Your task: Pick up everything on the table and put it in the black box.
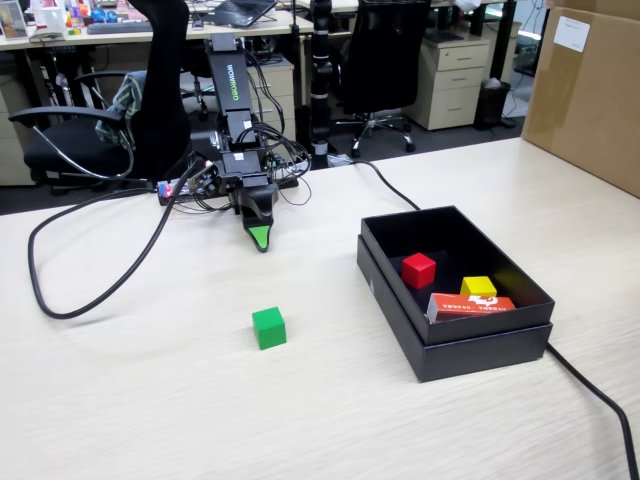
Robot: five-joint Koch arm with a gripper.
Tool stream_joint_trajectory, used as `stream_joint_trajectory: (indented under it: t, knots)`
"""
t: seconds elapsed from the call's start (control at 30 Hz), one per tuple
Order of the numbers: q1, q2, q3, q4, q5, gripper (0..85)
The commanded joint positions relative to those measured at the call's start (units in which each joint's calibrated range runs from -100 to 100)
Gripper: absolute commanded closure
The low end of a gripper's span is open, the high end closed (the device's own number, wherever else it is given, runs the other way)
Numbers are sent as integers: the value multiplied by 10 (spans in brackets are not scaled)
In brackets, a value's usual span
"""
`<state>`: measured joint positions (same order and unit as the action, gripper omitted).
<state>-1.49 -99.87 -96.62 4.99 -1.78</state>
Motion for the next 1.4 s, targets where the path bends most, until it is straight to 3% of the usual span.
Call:
stream_joint_trajectory:
  t: [0.0, 0.8, 1.0, 1.37]
  knots:
    - [0, -1, -6, -36, -1, 352]
    - [2, 15, 20, -52, 0, 380]
    - [-3, 62, 225, -291, 15, 380]
    - [-9, 252, 590, -564, 15, 382]
